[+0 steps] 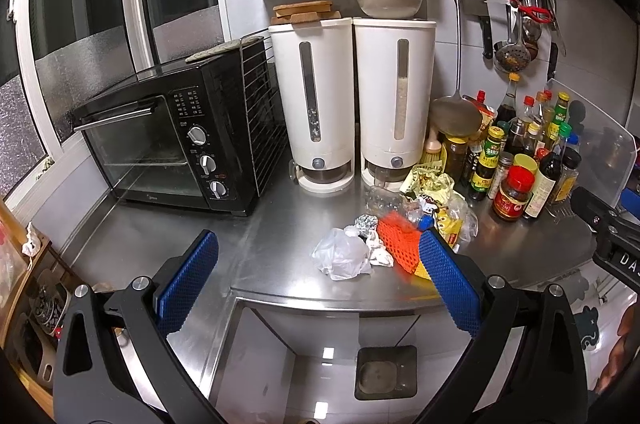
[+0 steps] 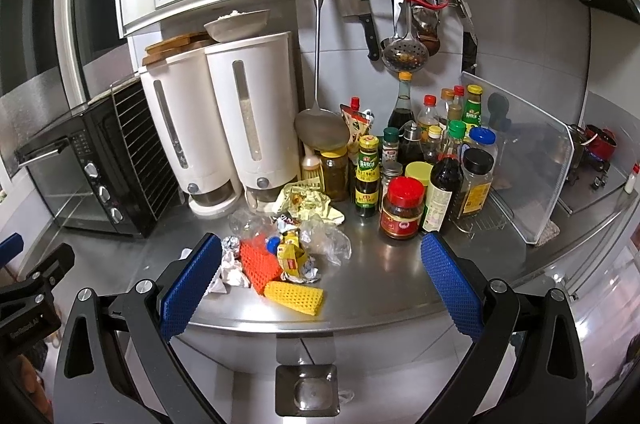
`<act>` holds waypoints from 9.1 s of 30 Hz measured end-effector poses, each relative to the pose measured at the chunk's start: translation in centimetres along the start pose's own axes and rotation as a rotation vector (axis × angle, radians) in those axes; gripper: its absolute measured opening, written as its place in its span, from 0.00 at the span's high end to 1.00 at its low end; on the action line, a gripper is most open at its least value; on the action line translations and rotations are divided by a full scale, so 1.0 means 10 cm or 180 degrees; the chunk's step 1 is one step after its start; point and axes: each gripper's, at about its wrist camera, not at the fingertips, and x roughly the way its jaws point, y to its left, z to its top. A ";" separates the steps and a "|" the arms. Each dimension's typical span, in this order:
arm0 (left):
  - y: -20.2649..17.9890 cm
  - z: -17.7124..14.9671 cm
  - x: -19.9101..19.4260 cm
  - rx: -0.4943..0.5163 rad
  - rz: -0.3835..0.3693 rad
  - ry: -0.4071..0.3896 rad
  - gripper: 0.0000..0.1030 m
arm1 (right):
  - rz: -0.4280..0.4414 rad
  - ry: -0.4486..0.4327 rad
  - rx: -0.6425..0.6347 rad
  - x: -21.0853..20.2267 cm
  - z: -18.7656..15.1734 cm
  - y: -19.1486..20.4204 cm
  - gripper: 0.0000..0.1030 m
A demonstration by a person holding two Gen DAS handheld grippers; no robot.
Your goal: Collect trash
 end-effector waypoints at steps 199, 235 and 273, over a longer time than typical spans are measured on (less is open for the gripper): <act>-0.11 -1.29 2.07 0.0166 -0.0748 0.1226 0.08 | 0.0400 0.0960 -0.0001 1.73 -0.95 -0.08 0.04; -0.57 -0.76 3.54 0.0279 -0.1177 0.1579 0.60 | 0.0627 0.1178 -0.0265 2.68 -0.66 0.16 0.57; -0.32 -1.19 1.94 0.0275 -0.1270 0.1301 0.96 | 0.0708 0.0871 -0.0199 1.34 -1.05 0.06 0.80</act>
